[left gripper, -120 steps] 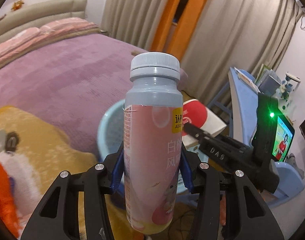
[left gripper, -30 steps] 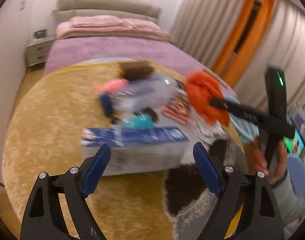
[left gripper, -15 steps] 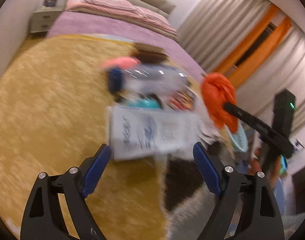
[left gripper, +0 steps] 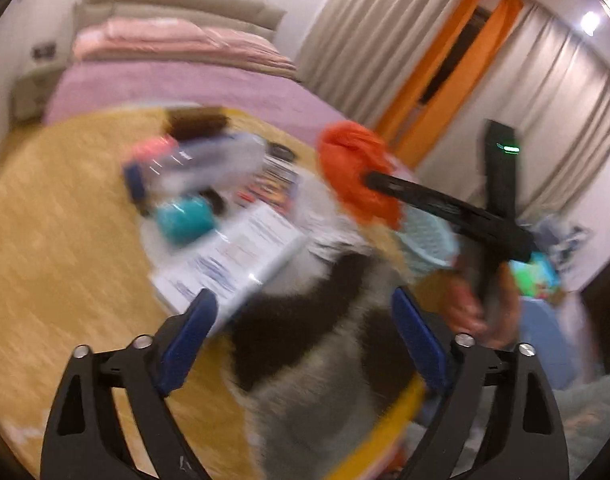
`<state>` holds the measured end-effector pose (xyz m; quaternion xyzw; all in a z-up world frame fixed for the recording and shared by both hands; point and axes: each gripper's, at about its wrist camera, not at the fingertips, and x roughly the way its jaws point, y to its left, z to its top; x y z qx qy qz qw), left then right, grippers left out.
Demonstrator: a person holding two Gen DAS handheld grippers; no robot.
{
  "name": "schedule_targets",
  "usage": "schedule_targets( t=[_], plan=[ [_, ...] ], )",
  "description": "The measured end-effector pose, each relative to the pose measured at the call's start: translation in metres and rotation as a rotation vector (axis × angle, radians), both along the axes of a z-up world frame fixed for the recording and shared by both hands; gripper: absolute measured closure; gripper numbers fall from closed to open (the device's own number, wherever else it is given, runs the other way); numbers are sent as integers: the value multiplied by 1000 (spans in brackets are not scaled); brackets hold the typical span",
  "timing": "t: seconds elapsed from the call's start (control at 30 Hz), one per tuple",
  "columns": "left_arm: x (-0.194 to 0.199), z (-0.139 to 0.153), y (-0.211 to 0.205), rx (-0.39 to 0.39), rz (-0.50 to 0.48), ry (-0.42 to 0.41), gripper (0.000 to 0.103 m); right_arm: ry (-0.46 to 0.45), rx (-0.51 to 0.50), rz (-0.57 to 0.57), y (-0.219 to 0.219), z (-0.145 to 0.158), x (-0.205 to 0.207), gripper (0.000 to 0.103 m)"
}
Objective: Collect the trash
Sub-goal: 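Grasp the white milk carton with the left tool, then carry the milk carton and orange bag over the blue basket and release both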
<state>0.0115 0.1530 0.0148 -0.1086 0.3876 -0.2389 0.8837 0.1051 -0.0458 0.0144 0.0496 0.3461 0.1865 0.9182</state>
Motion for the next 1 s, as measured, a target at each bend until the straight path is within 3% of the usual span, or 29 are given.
schedule_targets(
  t=[0.07, 0.2, 0.37, 0.47, 0.53, 0.77, 0.87, 1.0],
  plan=[
    [13, -5, 1, 67, 29, -11, 9, -5, 1, -1, -1, 2, -2, 81],
    [49, -30, 0, 147, 76, 70, 8, -15, -1, -11, -5, 4, -4, 81],
    [58, -32, -20, 250, 24, 51, 7, 0, 13, -25, -15, 2, -2, 81],
    [64, -43, -35, 257, -42, 103, 7, 2, 16, -30, -21, 3, -1, 81],
    [65, -51, -46, 308, -44, 119, 8, -1, 17, -31, -24, 4, -2, 81],
    [66, -59, -62, 321, -34, 148, 45, -17, 9, -51, -38, 7, -7, 81],
    [61, -49, -68, 298, -16, 107, 52, -24, 23, -64, -50, 10, -9, 81],
    [55, -21, -81, 254, -13, 36, 52, -43, 43, -96, -70, 15, -11, 81]
  ],
)
